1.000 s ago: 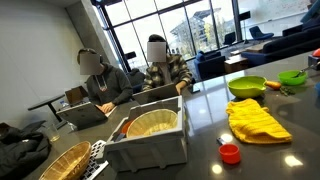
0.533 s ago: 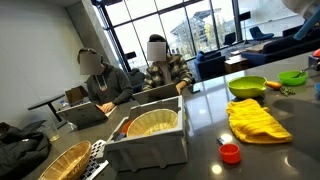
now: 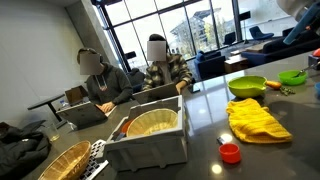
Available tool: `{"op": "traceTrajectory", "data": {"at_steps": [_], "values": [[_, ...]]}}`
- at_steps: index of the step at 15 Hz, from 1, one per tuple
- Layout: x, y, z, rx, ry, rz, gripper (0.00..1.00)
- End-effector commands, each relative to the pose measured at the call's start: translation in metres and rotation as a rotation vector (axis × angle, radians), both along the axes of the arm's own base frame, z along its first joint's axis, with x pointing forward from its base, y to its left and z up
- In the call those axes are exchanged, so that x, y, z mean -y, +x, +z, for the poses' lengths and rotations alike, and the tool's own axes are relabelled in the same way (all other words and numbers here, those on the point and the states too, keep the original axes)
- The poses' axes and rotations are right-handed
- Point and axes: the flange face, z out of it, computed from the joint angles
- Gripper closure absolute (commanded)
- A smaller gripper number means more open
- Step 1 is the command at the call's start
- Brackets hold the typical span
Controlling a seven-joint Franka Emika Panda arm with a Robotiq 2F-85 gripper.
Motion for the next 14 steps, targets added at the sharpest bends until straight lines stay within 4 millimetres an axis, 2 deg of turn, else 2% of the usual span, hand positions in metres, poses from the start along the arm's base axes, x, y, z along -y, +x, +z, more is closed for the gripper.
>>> {"op": "traceTrajectory", "data": {"at_steps": [1,8,14], "values": [[-0.009,-0.005,0.003,0.022,-0.029,-0.059,0.99],[0.002,0.001,-0.002,0.038,-0.183,-0.231,0.99],[0.014,0.015,0.005,0.175,-0.241,-0.332,0.99]]}}
